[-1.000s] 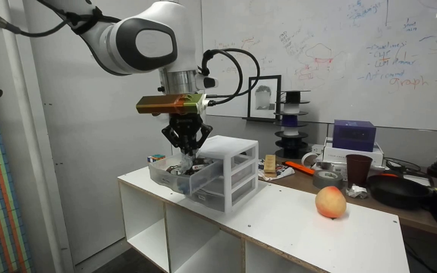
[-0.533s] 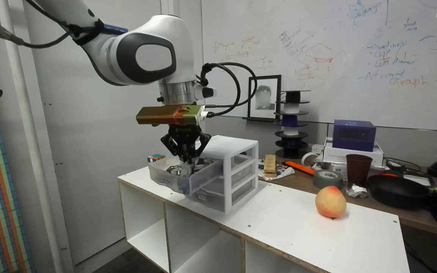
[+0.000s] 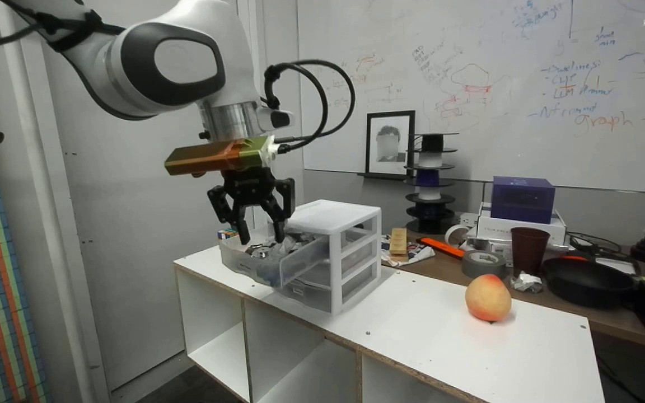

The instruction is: Put the plastic and the white object into the drawer.

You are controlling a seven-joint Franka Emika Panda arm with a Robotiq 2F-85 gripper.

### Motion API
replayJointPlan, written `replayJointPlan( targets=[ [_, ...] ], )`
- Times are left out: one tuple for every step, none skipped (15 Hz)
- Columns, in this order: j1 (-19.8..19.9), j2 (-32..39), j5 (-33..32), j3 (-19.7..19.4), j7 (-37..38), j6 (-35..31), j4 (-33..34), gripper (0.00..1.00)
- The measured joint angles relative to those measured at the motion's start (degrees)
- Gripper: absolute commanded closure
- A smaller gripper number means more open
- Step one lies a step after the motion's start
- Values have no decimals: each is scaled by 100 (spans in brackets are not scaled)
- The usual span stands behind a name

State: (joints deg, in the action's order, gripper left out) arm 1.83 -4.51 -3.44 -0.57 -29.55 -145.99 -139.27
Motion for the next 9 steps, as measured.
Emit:
replayJointPlan(
  targets=[
    [-41,-244,0,6,70,1,-87,0],
    [-96,-492,-1,15,153,5,-158,0],
    [-159,-725,-1,28,243,13,-203,0],
    [-227,-934,-6,53,333,47,-221,0],
    [-295,-1107,-18,85,420,90,-220,0],
    [-355,-1243,-39,134,537,156,-211,0],
    [-399,-1331,-75,197,684,227,-200,0],
    [-430,-1375,-137,273,869,315,-182,0],
    [-446,-1369,-239,361,1074,414,-151,0]
  ],
)
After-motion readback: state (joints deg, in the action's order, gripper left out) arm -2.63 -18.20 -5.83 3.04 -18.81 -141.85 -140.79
